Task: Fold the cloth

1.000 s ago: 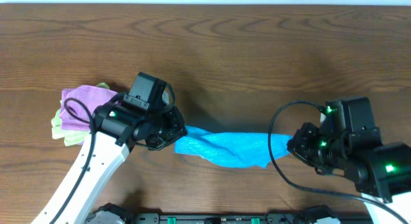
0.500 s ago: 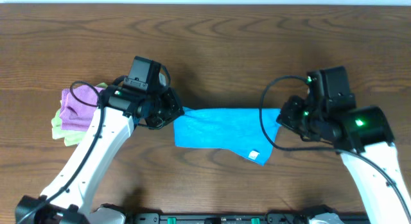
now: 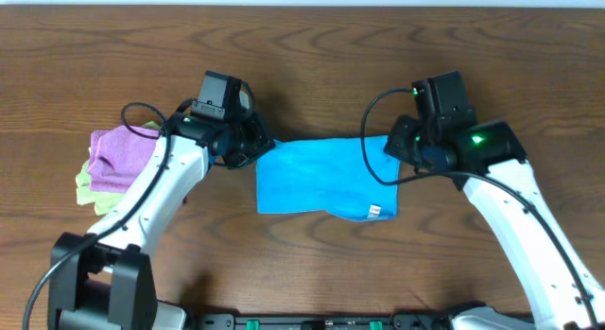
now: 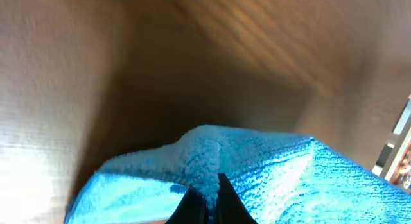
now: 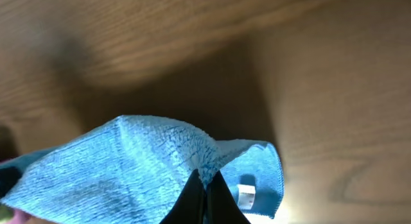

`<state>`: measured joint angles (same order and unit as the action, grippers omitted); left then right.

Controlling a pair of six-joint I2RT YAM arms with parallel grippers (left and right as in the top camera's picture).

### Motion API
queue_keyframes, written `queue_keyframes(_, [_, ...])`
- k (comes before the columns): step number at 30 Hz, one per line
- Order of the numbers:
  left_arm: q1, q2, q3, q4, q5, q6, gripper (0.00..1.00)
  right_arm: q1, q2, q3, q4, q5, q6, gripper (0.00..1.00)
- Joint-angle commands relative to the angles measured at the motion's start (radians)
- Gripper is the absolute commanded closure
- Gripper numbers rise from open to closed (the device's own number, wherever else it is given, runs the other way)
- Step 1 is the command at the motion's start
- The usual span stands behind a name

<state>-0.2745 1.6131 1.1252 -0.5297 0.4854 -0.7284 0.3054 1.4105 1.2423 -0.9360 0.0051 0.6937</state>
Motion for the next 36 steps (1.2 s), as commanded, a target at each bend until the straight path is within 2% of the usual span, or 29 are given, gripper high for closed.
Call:
queue_keyframes(1, [0.024, 0.034, 0.024, 0.034, -0.015, 0.027, 0.94, 0.009, 0.03, 0.012, 0.037, 0.066, -0.041, 0.99])
queue_keyframes(23, [0.04, 0.248, 0.024, 0.401, -0.029, 0.052, 0.94, 0.009, 0.232, 0.012, 0.359, 0.142, -0.144, 0.99])
queue_keyframes(36, [0.04, 0.281, 0.024, 0.542, -0.227, 0.061, 0.94, 0.008, 0.36, 0.012, 0.555, 0.175, -0.215, 0.99])
